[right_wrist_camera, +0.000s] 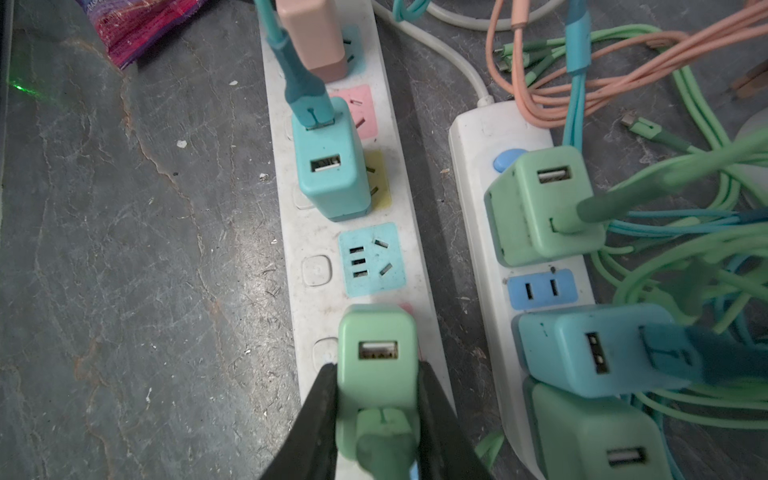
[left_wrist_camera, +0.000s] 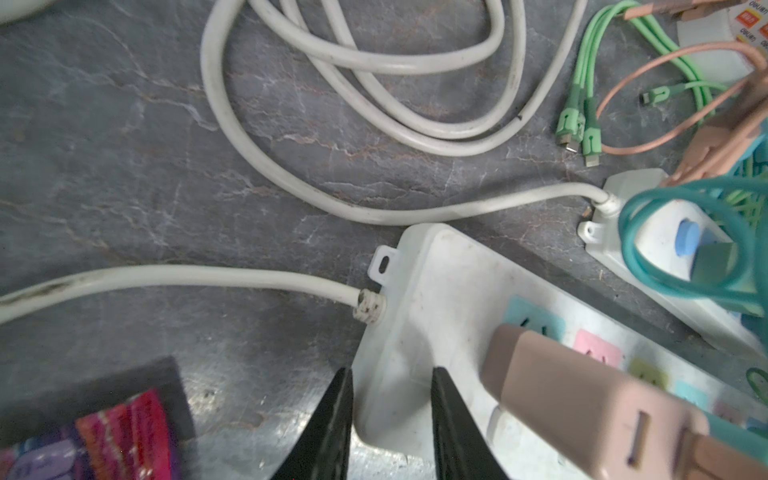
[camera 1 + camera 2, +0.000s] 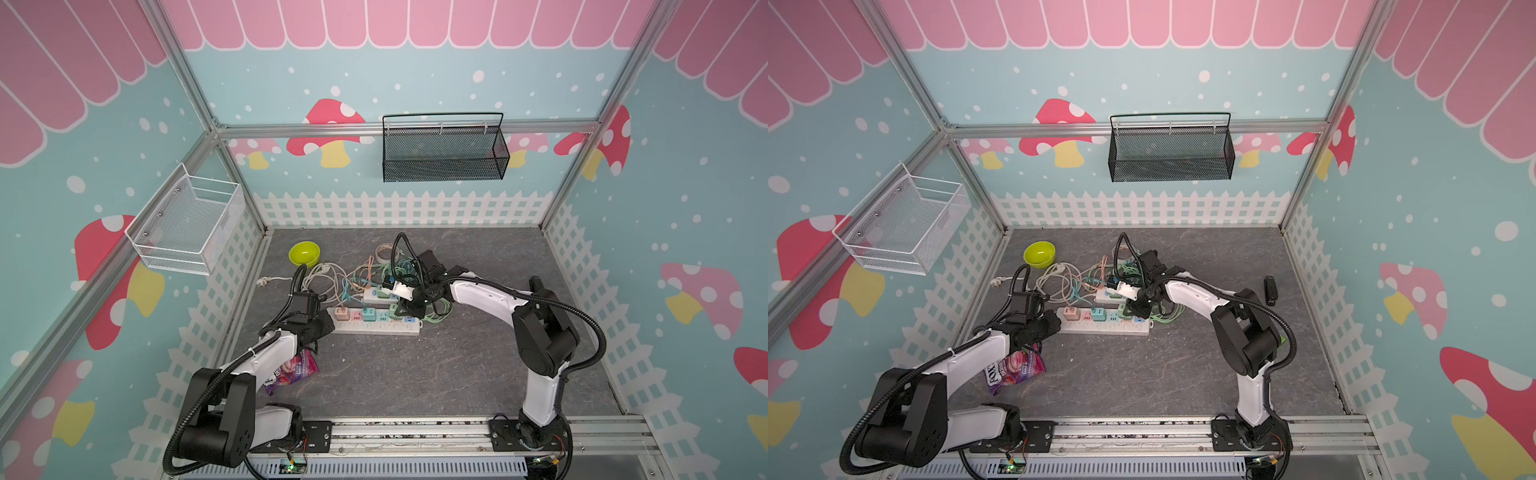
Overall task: Insert plugs into power strip
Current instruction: Insert the plug into the socket.
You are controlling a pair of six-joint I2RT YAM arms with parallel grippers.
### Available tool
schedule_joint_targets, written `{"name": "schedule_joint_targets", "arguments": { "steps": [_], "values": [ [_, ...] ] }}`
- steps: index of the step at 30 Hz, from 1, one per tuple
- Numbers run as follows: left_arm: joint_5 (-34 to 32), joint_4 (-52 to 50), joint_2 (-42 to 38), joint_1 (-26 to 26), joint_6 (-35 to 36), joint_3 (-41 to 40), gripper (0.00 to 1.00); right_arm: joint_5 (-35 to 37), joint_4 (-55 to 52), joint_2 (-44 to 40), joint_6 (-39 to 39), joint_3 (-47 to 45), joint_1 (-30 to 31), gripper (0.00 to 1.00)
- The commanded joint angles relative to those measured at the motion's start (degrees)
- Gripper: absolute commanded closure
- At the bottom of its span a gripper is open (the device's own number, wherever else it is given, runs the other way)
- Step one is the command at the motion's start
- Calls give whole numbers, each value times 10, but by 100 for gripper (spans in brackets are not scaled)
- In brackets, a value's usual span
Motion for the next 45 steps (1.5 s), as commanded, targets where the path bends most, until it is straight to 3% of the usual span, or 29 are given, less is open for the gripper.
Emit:
{"name": "schedule_joint_targets", "arguments": {
  "steps": [1, 17, 33, 45],
  "values": [
    [-1, -17, 6, 5, 6, 8, 68, 36, -27, -16, -26, -22, 3, 86],
    [1, -17, 6, 6, 6, 11, 69, 45, -55, -8, -39, -11, 6, 83],
    [9, -10, 11, 7, 8, 14, 69, 97, -146, 16, -63, 46, 17, 84],
    [67, 9, 7, 7, 14, 14, 67, 83, -141, 18, -63, 50, 21, 84]
  ]
}}
